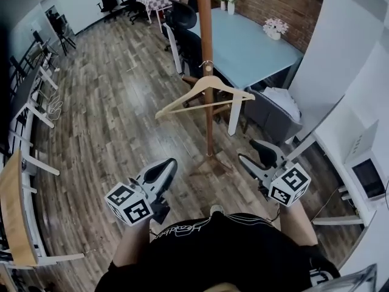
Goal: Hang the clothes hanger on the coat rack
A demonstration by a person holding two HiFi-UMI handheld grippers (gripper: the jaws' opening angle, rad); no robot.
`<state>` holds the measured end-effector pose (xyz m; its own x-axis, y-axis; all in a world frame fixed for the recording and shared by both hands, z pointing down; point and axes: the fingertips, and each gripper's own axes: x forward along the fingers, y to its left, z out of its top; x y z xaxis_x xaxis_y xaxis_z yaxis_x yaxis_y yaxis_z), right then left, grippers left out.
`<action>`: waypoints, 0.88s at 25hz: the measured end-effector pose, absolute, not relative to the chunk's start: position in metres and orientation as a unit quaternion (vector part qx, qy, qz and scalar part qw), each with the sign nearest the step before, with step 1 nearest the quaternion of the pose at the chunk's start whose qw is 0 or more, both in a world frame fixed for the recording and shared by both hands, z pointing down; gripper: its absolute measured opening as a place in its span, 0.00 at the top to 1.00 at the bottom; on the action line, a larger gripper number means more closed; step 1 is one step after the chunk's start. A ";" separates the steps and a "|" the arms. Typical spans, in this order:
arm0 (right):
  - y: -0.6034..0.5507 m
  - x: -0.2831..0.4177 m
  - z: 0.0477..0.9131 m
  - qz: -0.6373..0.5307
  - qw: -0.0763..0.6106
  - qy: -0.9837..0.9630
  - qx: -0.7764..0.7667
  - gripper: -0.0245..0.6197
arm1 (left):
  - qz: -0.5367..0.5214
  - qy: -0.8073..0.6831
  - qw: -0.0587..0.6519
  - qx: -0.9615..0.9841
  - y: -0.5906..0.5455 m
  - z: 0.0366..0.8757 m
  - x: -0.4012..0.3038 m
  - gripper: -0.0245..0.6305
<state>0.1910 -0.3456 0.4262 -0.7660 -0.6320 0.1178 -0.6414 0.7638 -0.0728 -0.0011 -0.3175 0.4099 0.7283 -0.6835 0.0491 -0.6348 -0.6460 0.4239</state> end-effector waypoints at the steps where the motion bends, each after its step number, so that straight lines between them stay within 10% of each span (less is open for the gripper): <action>1: -0.330 0.190 0.423 0.059 0.034 -0.937 0.343 0.59 | -0.059 -0.358 0.209 0.908 -0.306 0.408 0.002 0.95; 7: -0.242 0.201 0.415 0.096 -0.016 -0.921 0.377 0.80 | -0.060 -0.315 0.201 0.926 -0.234 0.396 0.019 0.95; 22: -0.098 0.185 0.415 0.130 -0.029 -0.918 0.372 0.90 | -0.065 -0.264 0.205 0.940 -0.108 0.384 0.037 0.95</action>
<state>0.1853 -0.0982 0.4151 -0.7209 -0.6916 0.0441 -0.6767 0.6888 -0.2601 0.0375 -0.1084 0.3844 0.8518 -0.5236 -0.0145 -0.4700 -0.7762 0.4203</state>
